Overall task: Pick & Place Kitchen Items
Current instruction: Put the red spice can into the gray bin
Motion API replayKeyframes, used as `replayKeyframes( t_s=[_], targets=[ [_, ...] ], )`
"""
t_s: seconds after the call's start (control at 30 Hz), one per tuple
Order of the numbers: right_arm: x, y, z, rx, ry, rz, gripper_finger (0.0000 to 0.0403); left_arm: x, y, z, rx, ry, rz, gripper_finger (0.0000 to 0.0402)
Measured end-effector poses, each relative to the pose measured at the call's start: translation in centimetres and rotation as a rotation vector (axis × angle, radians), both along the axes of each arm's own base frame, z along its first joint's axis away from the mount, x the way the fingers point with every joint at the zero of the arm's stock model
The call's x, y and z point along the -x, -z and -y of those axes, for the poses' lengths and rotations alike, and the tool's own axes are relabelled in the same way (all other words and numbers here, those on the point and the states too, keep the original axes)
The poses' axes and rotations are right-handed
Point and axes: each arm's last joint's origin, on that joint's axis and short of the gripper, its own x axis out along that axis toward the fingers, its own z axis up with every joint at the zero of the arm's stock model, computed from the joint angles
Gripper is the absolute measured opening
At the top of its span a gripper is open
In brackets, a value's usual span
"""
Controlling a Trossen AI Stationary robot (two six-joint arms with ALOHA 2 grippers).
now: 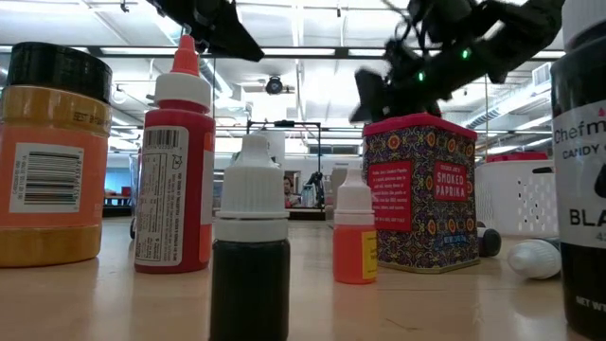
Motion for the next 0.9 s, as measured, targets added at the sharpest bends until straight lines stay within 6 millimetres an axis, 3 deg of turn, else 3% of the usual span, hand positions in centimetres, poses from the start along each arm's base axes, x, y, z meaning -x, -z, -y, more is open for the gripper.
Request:
replayKeyframes(
  t_s=[0.1,0.23,0.4,0.53,0.8,0.9],
  targets=[
    [-0.3,-1.3,-1.0,0.031,-0.205,0.038,0.0263,-0.6,0.4,0.1,0.01,0.01,-0.011,0.0109],
    [-0.7,-2.1,-3.0,0.097,-0.627,0.044,0.0263,-0.6,0.8,0.5,0.033,0.039,-0.027,0.0109],
    [-0.7,-2.7,-5.1,0.042,-1.031,0.135,0.0263,-0.5,0.7,1.4,0.044,0.078,-0.028,0.0109],
    [-0.6,-2.7,-5.7,0.089,-1.112,0.126,0.0263,-0.4,0.7,2.1,0.056,0.097,-0.02,0.0109],
    [-0.9,-3.1,-5.2,0.203,-0.973,0.12,0.0255,-0.3,0.9,2.2,0.08,0.088,-0.03,0.0109],
    [-1.2,-4.0,-5.9,0.168,-1.065,0.164,0.0243,-0.3,0.9,2.2,0.079,0.088,-0.034,0.0109]
  ],
)
